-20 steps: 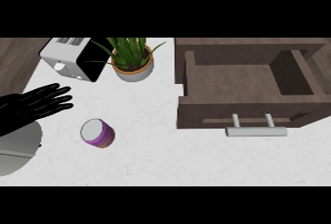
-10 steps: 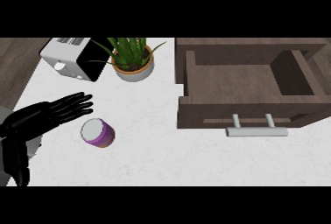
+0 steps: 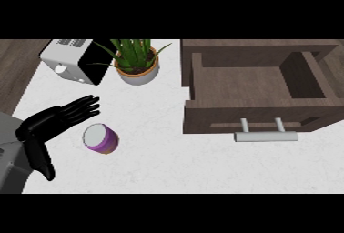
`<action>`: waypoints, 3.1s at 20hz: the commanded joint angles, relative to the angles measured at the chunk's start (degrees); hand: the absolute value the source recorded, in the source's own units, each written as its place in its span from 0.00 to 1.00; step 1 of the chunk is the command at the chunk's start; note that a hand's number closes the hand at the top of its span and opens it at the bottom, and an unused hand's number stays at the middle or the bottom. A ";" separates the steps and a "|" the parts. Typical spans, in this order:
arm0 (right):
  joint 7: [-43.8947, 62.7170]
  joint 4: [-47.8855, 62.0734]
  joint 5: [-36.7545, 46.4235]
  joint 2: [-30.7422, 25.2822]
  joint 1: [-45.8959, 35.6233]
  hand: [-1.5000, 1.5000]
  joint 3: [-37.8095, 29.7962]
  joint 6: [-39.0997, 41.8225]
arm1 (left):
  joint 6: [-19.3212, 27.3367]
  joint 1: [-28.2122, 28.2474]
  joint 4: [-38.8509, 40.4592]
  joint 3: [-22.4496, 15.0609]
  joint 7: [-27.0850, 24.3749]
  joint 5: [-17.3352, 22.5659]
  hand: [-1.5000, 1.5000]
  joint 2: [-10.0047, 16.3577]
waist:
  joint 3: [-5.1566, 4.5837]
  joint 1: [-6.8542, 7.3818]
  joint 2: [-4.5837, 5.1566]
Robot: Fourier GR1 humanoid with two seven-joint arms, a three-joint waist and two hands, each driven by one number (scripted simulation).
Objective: Pick up the can, place it into the drawer and close the drawer
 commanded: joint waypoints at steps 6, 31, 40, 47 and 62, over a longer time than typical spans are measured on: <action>-0.18 -0.08 0.64 2.11 0.10 0.00 -1.00 2.28 | 1.38 -2.45 13.10 0.09 -20.27 -19.46 0.00 -2.73 | -0.05 -0.36 0.13; 2.05 -0.15 -3.83 0.87 -0.76 0.00 -4.65 5.06 | 6.01 -13.84 37.53 -6.04 -33.16 -27.27 0.00 -6.27 | -0.10 -1.42 0.47; 4.08 0.20 -7.78 -1.14 -0.58 0.00 -7.23 5.17 | 0.40 -12.75 38.62 -7.53 -31.53 -25.69 1.00 -8.95 | -0.07 -1.00 0.23; 3.01 -3.01 -4.32 3.94 2.09 0.00 -5.30 5.93 | -3.99 -12.48 32.87 -9.00 -31.93 -23.53 1.00 -9.92 | -0.04 -0.40 -0.03; 4.09 -6.08 -4.43 5.85 4.81 0.00 -4.65 4.21 | 50.53 -14.33 17.07 10.84 -19.75 -4.85 1.00 -22.25 | 0.22 1.54 -0.85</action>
